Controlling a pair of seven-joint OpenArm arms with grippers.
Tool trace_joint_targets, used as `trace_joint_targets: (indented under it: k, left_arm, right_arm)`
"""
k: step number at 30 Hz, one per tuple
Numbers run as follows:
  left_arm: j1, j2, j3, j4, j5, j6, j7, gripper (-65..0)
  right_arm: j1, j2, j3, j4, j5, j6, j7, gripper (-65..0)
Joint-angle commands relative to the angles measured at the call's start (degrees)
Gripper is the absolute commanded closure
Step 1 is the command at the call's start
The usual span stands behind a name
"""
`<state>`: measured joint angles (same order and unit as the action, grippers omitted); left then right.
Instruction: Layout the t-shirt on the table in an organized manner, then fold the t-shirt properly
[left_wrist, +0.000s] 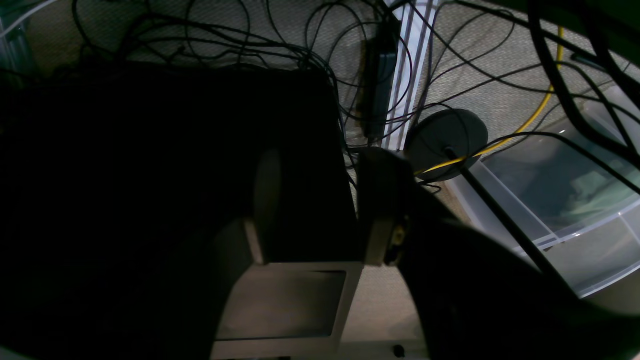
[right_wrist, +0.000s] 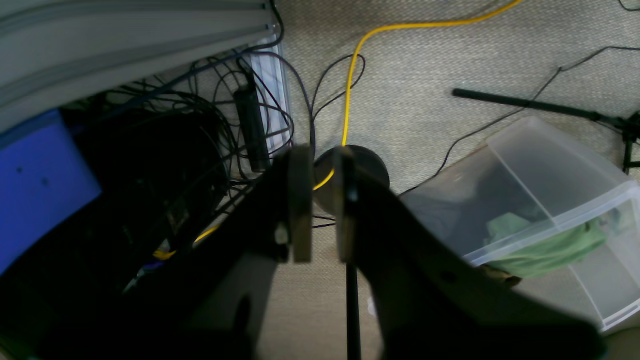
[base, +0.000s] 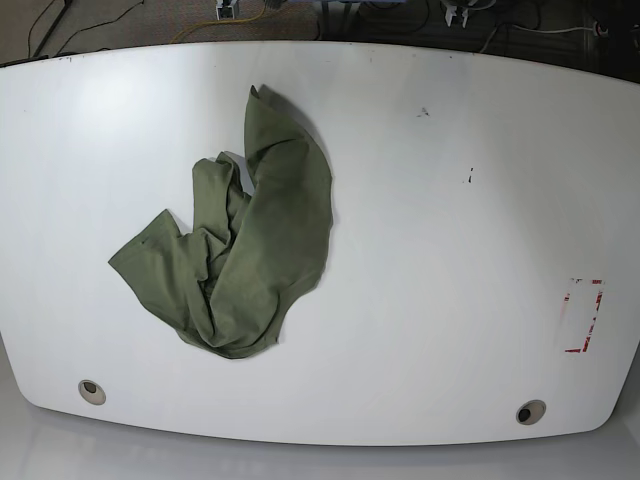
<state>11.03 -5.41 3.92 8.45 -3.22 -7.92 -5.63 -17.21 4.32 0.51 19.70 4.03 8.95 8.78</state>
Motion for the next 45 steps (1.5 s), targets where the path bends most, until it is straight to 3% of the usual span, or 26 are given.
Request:
trace_joint_targets:
  k: [1, 42, 45]
  left_arm:
    - [1.45, 0.03, 0.00, 1.10, -0.09, 0.06, 0.71, -24.1]
    - [5.81, -0.57, 0.21, 5.82, -0.75, -0.35, 0.55, -23.9]
    - [4.14, -0.26, -0.10, 6.45, -0.34, -0.03, -0.48, -24.0]
  right_arm:
    - [-0.34, 0.36, 0.40, 1.34, 0.38, 0.12, 0.20, -7.3]
    - [-1.74, 0.55, 0.78, 2.14, 0.11, 0.14, 0.77, -7.1]
    - [1.17, -0.32, 0.06, 1.79, -0.12, 0.15, 0.24, -7.1]
